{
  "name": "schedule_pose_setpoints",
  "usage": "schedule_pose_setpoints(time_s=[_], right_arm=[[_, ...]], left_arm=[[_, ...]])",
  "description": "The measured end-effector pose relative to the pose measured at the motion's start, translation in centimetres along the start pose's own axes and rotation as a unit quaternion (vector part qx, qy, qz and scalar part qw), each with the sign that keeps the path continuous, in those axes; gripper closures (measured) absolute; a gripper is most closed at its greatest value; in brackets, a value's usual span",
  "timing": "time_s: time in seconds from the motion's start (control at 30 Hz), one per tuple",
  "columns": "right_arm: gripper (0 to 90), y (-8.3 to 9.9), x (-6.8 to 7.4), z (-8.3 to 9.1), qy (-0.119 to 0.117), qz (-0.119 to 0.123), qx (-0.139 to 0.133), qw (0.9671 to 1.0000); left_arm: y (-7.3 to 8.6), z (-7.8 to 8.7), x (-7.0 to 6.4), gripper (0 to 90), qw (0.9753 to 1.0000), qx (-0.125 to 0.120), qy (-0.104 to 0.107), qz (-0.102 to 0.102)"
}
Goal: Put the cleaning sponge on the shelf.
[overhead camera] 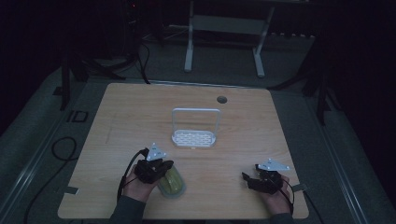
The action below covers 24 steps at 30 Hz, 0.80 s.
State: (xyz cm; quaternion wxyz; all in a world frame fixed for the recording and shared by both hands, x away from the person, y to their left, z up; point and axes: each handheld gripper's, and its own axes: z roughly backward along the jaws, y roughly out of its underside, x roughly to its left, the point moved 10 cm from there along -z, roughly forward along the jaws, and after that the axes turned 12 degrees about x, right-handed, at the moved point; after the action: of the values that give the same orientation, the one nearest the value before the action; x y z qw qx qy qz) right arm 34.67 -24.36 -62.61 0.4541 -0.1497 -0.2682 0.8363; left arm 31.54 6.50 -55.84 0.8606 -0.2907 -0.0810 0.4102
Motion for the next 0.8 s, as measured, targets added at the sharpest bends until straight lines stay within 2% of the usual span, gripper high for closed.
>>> schedule_pose_setpoints(time_s=[0.17,0.47,0.8], right_arm=[[30.2,0.0,0.0,0.0,0.000,0.000,0.000,1.0000],[30.2,0.0,0.0,0.0,0.000,0.000,0.000,1.0000],[30.2,0.0,0.0,0.0,0.000,0.000,0.000,1.0000]], left_arm=[[0.3,-0.4,-1.4,89.6,0.9997,0.012,0.014,-0.015],[1.0,-1.0,-3.2,89.6,0.9986,0.029,0.032,-0.030],[1.6,-1.7,-3.9,89.6,0.9970,0.052,0.039,-0.043]])
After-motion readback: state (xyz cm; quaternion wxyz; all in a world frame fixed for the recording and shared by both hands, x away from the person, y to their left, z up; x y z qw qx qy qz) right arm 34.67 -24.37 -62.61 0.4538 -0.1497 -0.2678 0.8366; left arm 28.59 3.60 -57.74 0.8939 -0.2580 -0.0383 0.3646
